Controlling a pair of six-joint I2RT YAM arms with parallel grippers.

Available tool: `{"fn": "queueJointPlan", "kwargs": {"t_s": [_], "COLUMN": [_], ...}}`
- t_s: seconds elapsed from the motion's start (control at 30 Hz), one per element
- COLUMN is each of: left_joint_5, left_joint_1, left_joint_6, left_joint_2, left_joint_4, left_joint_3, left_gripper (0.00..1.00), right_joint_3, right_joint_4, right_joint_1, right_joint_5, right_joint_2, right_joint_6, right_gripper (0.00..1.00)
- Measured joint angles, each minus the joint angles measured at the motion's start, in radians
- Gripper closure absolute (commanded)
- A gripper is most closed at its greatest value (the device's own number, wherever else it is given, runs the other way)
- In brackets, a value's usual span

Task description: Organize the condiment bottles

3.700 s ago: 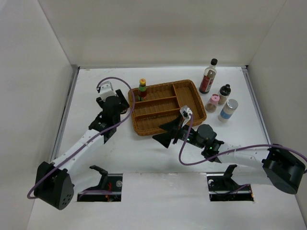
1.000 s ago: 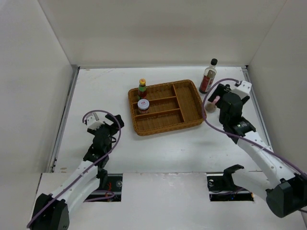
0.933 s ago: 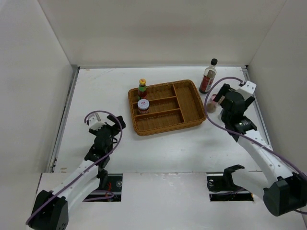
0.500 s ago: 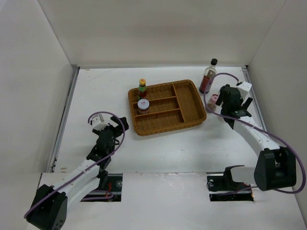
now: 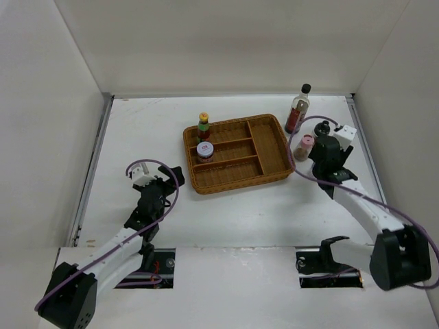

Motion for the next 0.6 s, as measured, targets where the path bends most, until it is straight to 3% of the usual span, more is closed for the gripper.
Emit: {"fn": "queueJointPlan", "kwargs": {"t_s": [0.17, 0.27, 0.43, 0.6], "left_joint_5": [0.003, 0.003, 0.005, 0.006], "left_joint_1": [0.0, 0.002, 0.009, 0.014], "left_joint_6": [-0.003, -0.007, -0.014, -0.019], "left_joint_2": [0.004, 0.005, 0.018, 0.021], "left_joint_4": [0.004, 0.003, 0.004, 0.004], "left_joint_3": [-0.002, -0.005, -0.005, -0.01], "left_gripper": [0.0, 0.0, 0.0, 0.0], "right_joint_3": [-0.017, 0.034, 0.157, 0.277], "right_joint_4": [-0.058, -0.059, 0.012, 0.116], "right_joint_1": [0.216, 0.37, 0.644, 0.794], "right_joint_5": [0.066, 0.079, 0.035, -0.079], "right_joint_2": [-0.243, -0.284, -0.118, 0.145], "right_joint_6": [-0.019, -0.017, -0.015, -0.026], "right_gripper": [0.41, 0.41, 0.4, 0.4]}}
